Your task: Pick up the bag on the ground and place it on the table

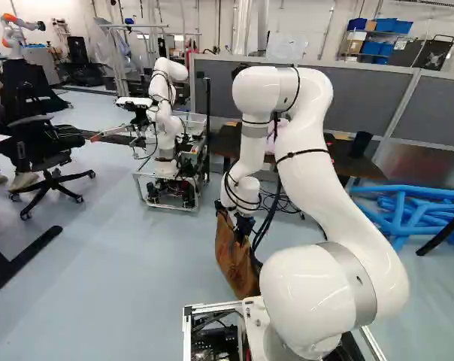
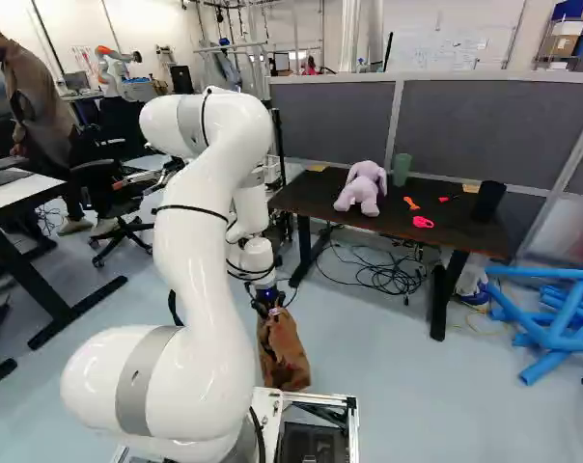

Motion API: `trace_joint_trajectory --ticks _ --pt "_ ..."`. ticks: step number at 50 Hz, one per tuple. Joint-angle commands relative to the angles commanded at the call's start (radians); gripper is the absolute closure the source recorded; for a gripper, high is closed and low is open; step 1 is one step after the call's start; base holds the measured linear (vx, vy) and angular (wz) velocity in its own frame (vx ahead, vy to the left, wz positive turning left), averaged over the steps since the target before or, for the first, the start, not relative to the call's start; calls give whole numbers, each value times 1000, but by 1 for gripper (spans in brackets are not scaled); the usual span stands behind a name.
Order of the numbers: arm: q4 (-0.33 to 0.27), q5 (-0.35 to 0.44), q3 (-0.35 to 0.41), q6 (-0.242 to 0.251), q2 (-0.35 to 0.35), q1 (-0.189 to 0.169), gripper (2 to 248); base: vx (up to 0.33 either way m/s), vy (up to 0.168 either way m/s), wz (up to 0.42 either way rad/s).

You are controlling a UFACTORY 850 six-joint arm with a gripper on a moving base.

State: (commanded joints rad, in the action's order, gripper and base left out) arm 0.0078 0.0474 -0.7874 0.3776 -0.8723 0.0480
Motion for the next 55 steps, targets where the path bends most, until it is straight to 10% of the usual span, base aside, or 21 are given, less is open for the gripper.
trace_joint_trajectory --ticks 55 --pt "28 -184 132 0 260 -3 229 0 0 0"
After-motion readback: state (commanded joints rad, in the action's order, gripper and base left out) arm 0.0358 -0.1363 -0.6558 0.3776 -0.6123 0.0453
